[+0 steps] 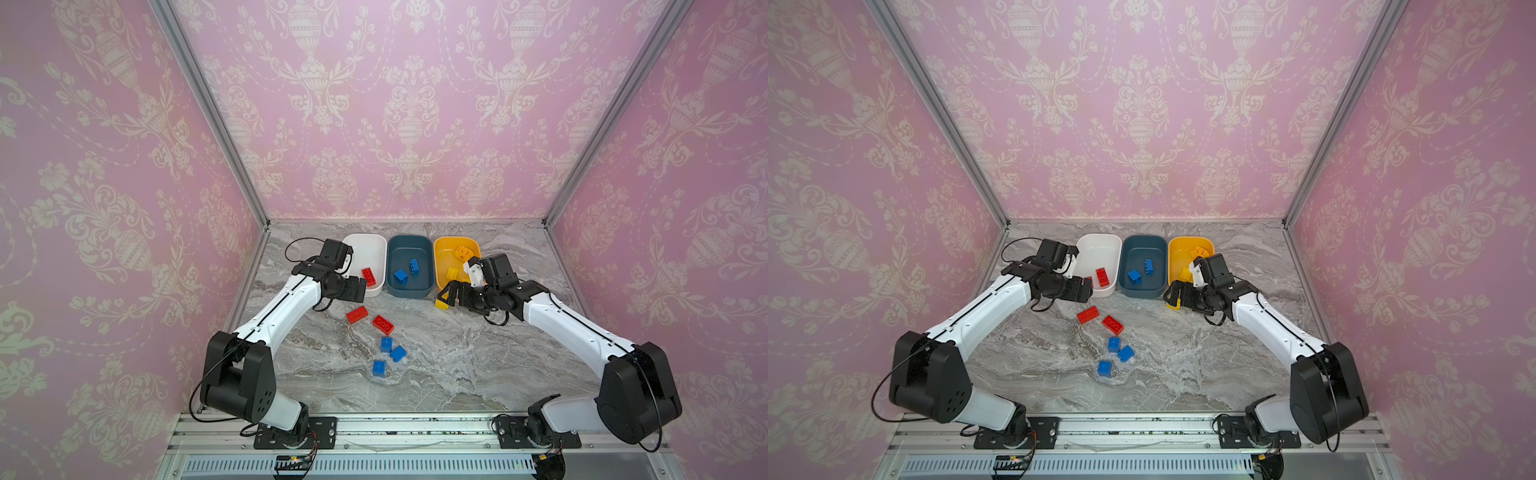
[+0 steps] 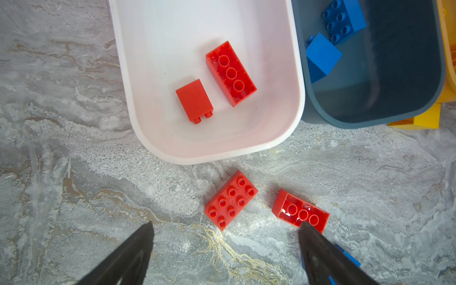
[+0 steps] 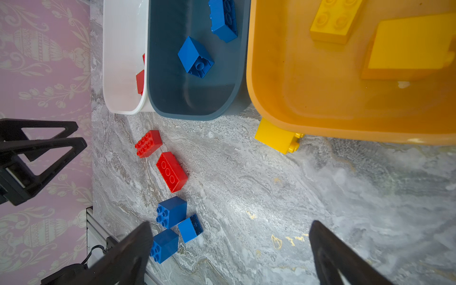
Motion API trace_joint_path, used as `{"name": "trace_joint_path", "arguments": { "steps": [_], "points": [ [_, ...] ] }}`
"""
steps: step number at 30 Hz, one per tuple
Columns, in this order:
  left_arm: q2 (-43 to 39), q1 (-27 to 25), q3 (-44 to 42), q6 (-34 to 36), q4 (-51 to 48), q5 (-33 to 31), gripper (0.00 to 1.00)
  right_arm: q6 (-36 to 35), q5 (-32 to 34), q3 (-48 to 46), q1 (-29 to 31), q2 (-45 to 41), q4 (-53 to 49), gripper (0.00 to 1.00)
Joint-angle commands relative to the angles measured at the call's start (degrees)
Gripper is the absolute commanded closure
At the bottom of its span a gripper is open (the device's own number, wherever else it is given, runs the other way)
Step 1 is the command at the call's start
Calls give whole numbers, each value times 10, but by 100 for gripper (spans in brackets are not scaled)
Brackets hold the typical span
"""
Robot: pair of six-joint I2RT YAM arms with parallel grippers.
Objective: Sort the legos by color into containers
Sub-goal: 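Move the left gripper down onto a red 2x4 brick beside the white tub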
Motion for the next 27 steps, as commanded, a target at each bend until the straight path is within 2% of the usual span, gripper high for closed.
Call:
{"name": "trace_joint_path", "arguments": {
  "steps": [1, 13, 21, 27],
  "points": [
    [-27, -3, -19, 30, -22, 24, 7, 7, -1, -5, 5, -18, -4, 0],
    [-40, -3, -47, 62, -37, 32, 13, 7, 0, -12, 5, -27, -5, 0],
    [-9, -5, -53, 81, -42, 32, 15, 7, 0, -11, 5, -28, -3, 0],
    [33, -30, -48, 99, -43, -2, 16, 7, -3, -10, 5, -27, -2, 0]
  ]
}}
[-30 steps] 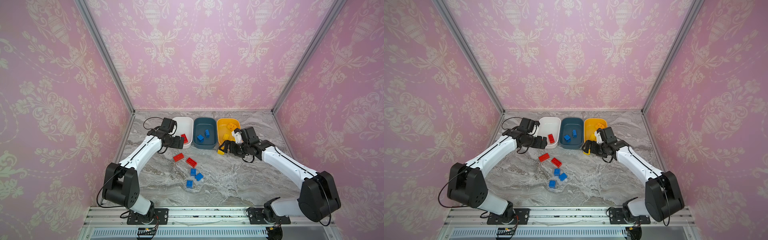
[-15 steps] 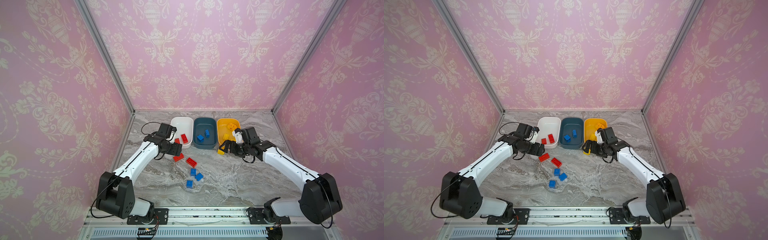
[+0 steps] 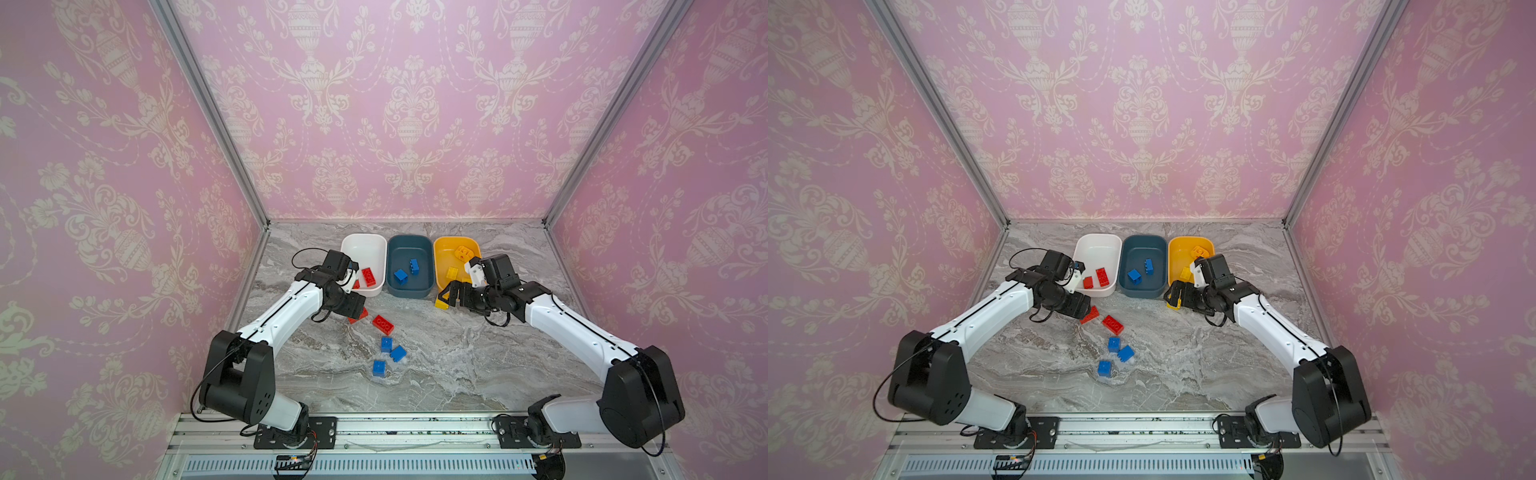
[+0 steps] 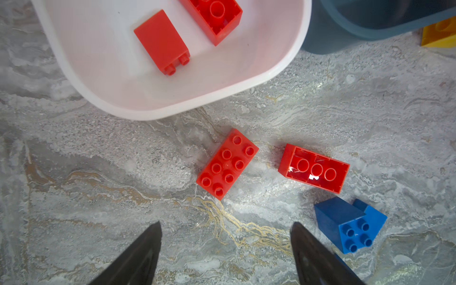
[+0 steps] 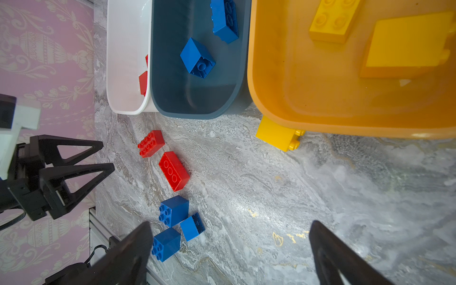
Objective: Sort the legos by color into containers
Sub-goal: 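Move the left gripper down onto a red 2x4 brick beside the white tub, then grasp the red 2x4 brick with the left gripper and lift it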
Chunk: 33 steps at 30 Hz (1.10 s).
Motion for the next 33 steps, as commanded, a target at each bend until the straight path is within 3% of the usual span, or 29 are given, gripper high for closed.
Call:
{"name": "trace_joint_path", "arguments": {
  "steps": [1, 17, 33],
  "points": [
    [23, -18, -4, 28, -17, -24, 16, 2, -2, -4, 5, -16, -1, 0],
    [103, -40, 16, 74, 20, -93, 22, 3, -5, -9, 5, -16, 1, 0],
    [145, -44, 23, 76, 76, -86, 28, 3, -6, -13, 3, -16, 1, 0]
  ]
}}
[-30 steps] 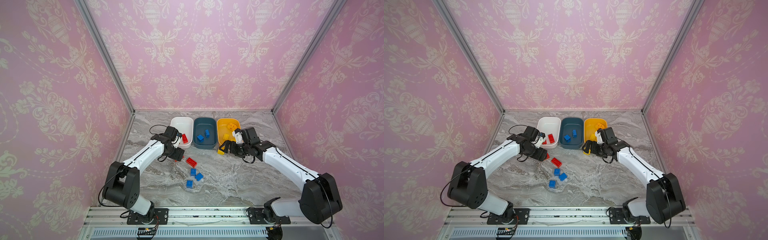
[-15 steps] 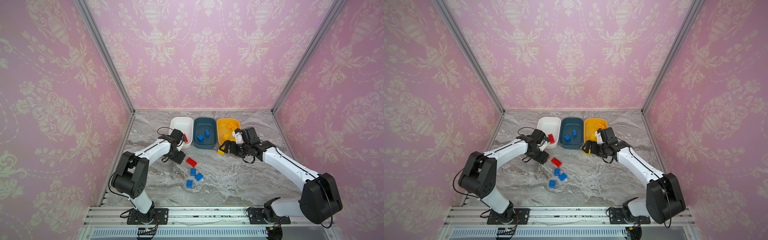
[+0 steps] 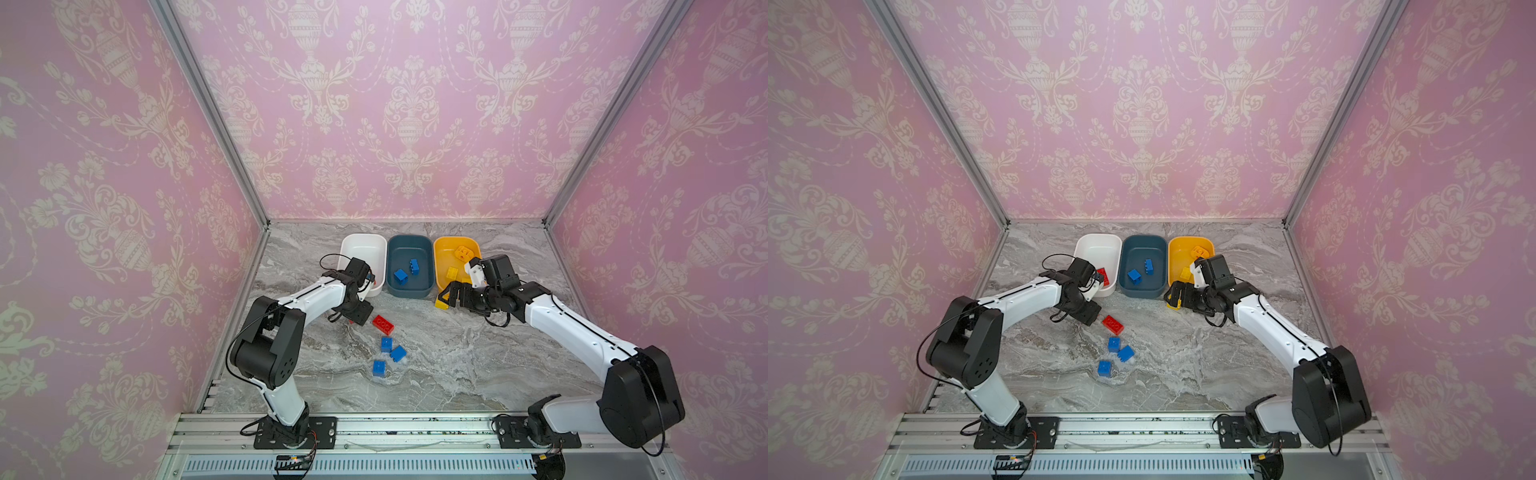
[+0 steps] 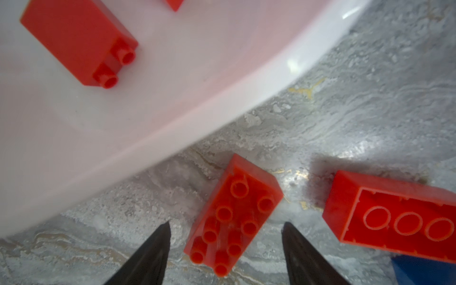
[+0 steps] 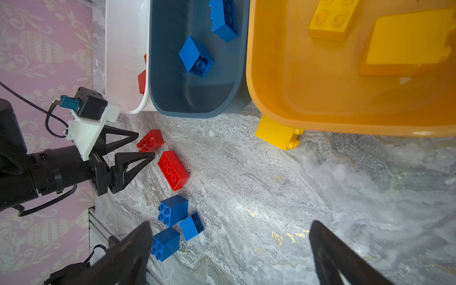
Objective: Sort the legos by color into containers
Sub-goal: 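Grasp the red 2x4 brick with the left gripper and lift it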
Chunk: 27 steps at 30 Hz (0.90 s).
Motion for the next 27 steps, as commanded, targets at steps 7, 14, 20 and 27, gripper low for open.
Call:
{"name": "trace_joint_path", "arguments": {
  "steps": [7, 14, 20, 27],
  "points": [
    [32, -7, 15, 11, 11, -3, 30, 2, -6, -10, 2, -19, -3, 0],
    [42, -7, 16, 8, 6, 6, 42, 3, -6, -10, 1, -19, -1, 0],
    [42, -7, 16, 4, 2, 6, 51, 2, -4, -14, -1, -24, -3, 0],
    [40, -7, 15, 0, -2, 6, 63, 3, -4, -16, -2, -28, -2, 0]
  ]
}}
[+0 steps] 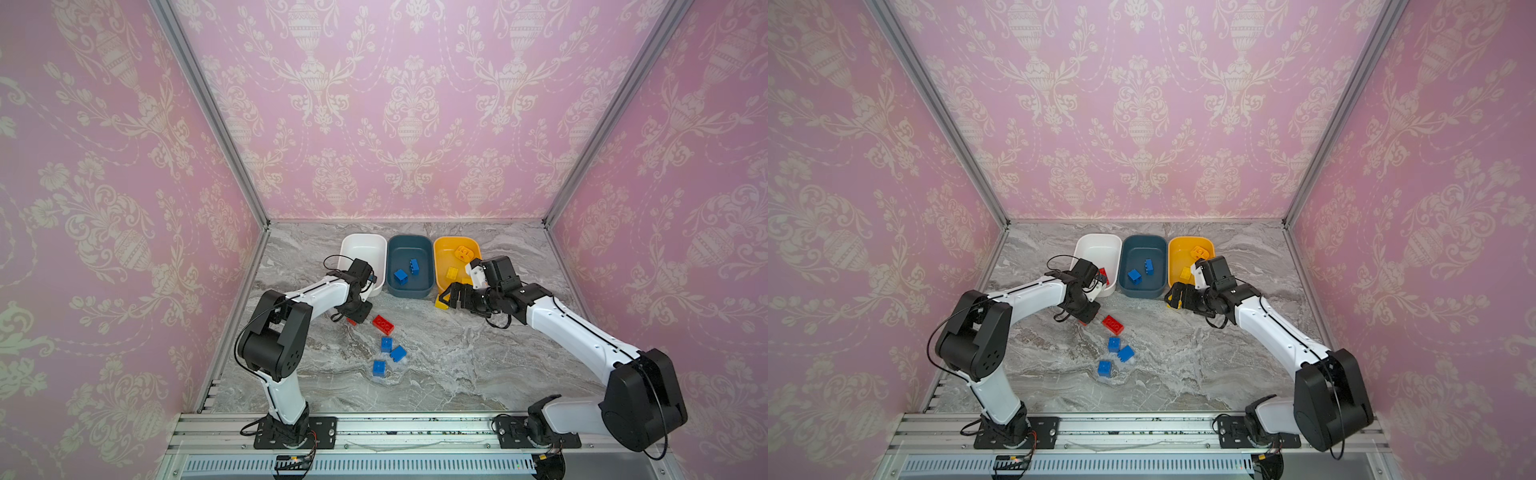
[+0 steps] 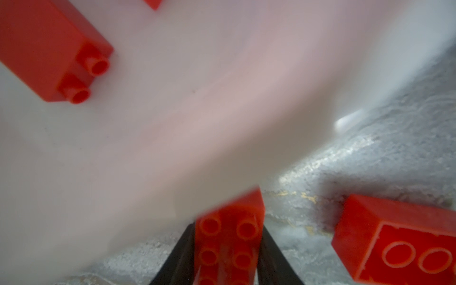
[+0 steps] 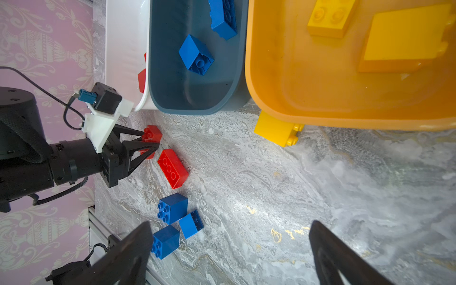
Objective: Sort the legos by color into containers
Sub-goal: 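Grasp the red 2x4 brick with the left gripper and lift it, then carry the red 2x4 brick over the white tub and release it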
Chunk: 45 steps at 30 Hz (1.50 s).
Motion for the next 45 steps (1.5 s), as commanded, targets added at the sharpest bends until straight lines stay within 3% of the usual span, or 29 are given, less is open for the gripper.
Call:
{"name": "trace_joint_path", "arguments": {
  "steps": [1, 10, 24, 33, 38, 45],
  "points": [
    [8, -4, 8, -2, -13, 4, 65, 2, -4, -9, -2, -17, -3, 0],
    [1, -4, 5, -10, -17, 1, 77, 4, -5, -10, -2, -17, -3, 0],
    [-117, -7, -29, -34, -40, 8, 79, 5, -4, -14, -2, -8, -2, 0],
    [-193, -10, -4, -47, -62, 2, 81, 9, -4, -10, -2, -3, 5, 0],
    [-185, -9, 22, -38, -27, -24, 82, 11, -6, -12, -2, -2, 11, 0],
    [-99, 17, 112, -20, 3, -42, 85, 11, -6, -8, -2, -6, 9, 0]
  ]
}}
